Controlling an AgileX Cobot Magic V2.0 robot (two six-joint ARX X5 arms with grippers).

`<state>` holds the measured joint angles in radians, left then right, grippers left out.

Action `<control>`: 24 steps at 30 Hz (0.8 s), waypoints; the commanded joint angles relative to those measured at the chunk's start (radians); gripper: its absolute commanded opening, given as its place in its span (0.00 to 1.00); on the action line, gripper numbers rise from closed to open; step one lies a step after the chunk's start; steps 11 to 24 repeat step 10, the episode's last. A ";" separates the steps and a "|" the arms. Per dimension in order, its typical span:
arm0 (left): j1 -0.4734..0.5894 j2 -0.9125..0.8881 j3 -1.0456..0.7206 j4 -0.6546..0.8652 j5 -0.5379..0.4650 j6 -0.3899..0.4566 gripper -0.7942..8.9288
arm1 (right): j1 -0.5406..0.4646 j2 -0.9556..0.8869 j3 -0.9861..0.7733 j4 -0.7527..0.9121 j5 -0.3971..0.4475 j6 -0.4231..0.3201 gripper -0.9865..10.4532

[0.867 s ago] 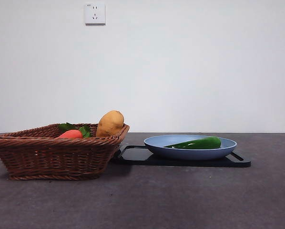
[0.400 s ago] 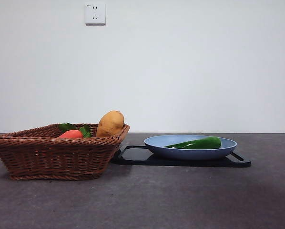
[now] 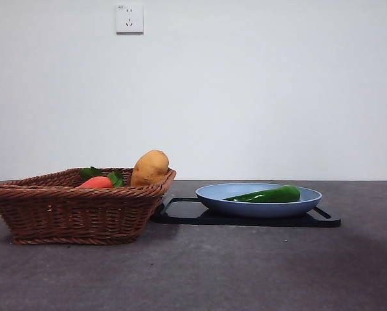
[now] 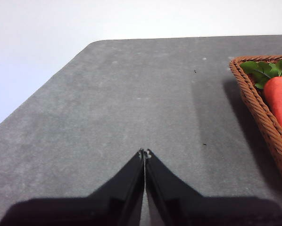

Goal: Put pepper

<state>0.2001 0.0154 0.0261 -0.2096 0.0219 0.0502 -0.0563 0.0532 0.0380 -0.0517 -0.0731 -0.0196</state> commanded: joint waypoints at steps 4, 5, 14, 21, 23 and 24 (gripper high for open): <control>0.004 -0.003 -0.002 -0.016 0.008 -0.010 0.09 | 0.006 -0.038 -0.030 -0.005 0.030 0.019 0.09; 0.004 -0.003 -0.002 -0.016 0.008 -0.010 0.09 | 0.007 -0.043 -0.030 -0.021 0.031 0.019 0.09; 0.004 -0.003 -0.002 -0.016 0.008 -0.010 0.09 | 0.007 -0.054 -0.030 -0.096 0.029 0.019 0.09; 0.004 -0.003 -0.002 -0.016 0.008 -0.010 0.09 | 0.007 -0.054 -0.030 -0.096 0.029 0.019 0.09; 0.004 -0.003 -0.002 -0.016 0.008 -0.010 0.09 | 0.007 -0.054 -0.030 -0.096 0.029 0.019 0.09; 0.004 -0.003 -0.002 -0.016 0.008 -0.010 0.09 | 0.007 -0.054 -0.030 -0.096 0.029 0.019 0.09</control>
